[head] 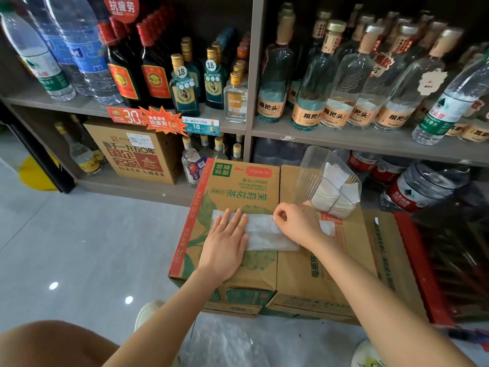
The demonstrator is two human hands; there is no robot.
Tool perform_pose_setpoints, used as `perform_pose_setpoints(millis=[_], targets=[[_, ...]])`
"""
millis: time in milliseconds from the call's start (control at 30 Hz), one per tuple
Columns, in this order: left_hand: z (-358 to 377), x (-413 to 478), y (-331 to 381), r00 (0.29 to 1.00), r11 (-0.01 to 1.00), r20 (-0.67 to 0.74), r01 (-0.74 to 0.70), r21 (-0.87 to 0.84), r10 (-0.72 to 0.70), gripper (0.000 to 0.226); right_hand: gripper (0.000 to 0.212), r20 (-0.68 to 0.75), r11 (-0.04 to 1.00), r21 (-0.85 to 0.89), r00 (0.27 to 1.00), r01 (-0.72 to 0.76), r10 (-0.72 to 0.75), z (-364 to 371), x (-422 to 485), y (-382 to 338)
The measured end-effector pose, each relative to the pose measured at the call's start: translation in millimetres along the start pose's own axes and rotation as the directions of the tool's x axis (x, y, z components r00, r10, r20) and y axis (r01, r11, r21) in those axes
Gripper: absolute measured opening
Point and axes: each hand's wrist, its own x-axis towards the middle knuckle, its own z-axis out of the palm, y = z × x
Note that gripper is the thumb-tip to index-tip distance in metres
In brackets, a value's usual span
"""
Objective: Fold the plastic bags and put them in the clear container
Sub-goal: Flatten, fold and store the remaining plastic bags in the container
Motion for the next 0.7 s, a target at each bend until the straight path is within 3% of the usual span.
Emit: perform_pose_setpoints(millis=[100, 167, 200, 300, 367, 500, 600, 700], targets=[[3.8, -0.1, -0.9, 1.0, 1.0, 0.02, 0.012, 0.015, -0.012, 0.072, 0.015, -0.207, 0.973, -0.226, 0.974, 0.04, -0.088, 7.4, -11.4, -8.6], [5.2, -0.2, -1.4, 1.0, 0.999, 0.025, 0.017, 0.029, -0.018, 0.074, 0.023, -0.266, 0.968, -0.237, 0.952, 0.088, -0.152, 21.4, -24.2, -22.6], [5.1, 0.0, -1.5, 1.0, 0.999, 0.026, 0.01, 0.036, -0.011, 0.077, 0.03, -0.227, 0.963, -0.229, 0.955, 0.139, -0.192, 30.3, -30.6, -28.8], [5.2, -0.1, -1.3, 0.999, 0.999, 0.052, -0.012, 0.048, 0.01, 0.085, 0.062, 0.079, 0.963, -0.193, 0.981, 0.191, -0.178, 46.9, -43.1, -36.3], [4.6, 0.4, -1.7, 0.997, 0.998, 0.078, -0.005, 0.058, 0.0, 0.081, 0.071, 0.149, 0.978, -0.145, 0.98, 0.153, -0.131, 47.7, -45.2, -26.9], [2.5, 0.6, 0.2, 0.998, 0.998, 0.066, 0.004, 0.067, -0.009, 0.075, 0.058, 0.12, 0.978, -0.21, 0.993, 0.023, 0.003, 42.0, -61.8, 18.9], [1.6, 0.6, 0.6, 0.996, 0.995, 0.094, 0.0, 0.097, -0.009, 0.078, 0.065, 0.138, 0.955, -0.274, 0.979, -0.11, 0.153, 32.7, -77.8, 60.1], [0.9, 1.0, 0.7, 0.996, 0.996, 0.088, -0.004, 0.094, -0.004, 0.08, 0.072, 0.075, 0.951, -0.264, 0.98, -0.16, 0.185, 27.4, -85.0, 72.1]])
